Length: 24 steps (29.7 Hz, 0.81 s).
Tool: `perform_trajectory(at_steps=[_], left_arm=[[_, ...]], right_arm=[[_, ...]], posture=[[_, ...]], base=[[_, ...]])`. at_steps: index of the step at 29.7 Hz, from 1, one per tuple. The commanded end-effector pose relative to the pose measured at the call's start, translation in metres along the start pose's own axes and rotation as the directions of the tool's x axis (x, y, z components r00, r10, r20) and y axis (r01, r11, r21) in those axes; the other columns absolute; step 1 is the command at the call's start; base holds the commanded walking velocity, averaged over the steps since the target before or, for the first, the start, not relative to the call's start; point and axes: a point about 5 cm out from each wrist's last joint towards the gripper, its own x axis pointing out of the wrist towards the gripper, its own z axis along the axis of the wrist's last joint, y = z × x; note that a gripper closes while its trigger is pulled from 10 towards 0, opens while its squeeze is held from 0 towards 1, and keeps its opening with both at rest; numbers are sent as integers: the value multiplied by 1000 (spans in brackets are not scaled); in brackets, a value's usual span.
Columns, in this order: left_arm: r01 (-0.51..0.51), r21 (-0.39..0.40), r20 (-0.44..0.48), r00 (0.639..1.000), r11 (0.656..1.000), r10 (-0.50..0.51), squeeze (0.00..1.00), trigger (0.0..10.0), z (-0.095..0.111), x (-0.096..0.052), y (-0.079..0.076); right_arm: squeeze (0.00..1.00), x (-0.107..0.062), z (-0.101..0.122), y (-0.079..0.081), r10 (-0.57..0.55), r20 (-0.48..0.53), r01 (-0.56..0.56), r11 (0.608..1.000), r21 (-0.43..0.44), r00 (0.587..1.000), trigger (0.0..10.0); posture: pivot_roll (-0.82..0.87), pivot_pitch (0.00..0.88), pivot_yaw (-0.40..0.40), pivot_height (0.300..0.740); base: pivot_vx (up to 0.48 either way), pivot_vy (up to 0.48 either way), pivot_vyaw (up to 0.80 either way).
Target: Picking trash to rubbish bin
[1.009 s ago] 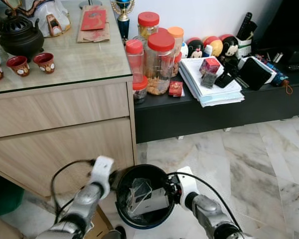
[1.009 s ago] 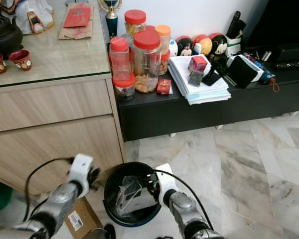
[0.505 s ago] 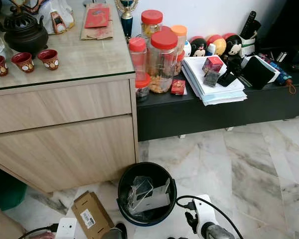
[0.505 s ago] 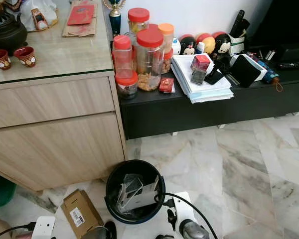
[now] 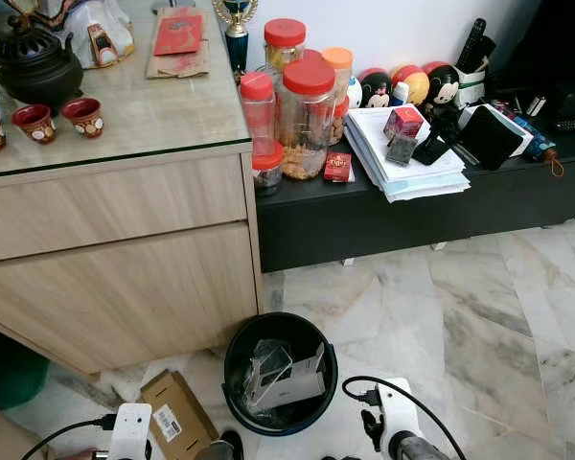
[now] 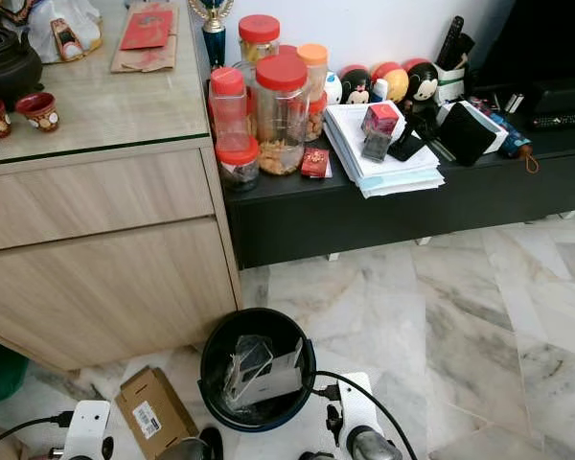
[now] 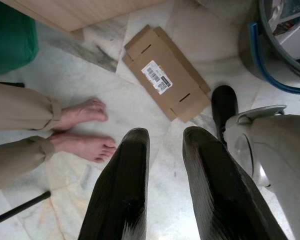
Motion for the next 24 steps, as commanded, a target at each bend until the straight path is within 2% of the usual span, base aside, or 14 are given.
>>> perform_trajectory(at_steps=[1,24], left_arm=[[9,2,-31,999,1000,-9,0,10000,-10,-2,-2],[11,-4,-22,1000,1000,-11,0,10000,-10,-3,-1]], right_arm=[[0,-2,-10,0,-7,-33,8,1000,16,999,10000],[0,-2,-12,3,5,-41,-4,1000,13,999,10000]], posture=[[106,130,-23,740],[110,109,-21,740]], base=[[0,0,0],[0,0,0]])
